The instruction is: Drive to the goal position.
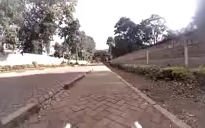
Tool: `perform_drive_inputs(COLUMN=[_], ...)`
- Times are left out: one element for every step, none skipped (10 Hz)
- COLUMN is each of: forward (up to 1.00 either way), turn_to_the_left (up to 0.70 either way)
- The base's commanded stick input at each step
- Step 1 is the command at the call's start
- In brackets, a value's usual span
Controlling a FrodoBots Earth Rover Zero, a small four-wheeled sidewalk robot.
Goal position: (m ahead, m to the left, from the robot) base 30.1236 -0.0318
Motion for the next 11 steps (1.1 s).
perform_drive_inputs(forward=[0.7,0.7,0.7,0.7,0.7,0.7,0.7,0.7,0.7,0.7,0.7], turn_to_the_left=[0.0,0.0,0.0,0.0,0.0,0.0,0.0,0.0,0.0,0.0,0.0])
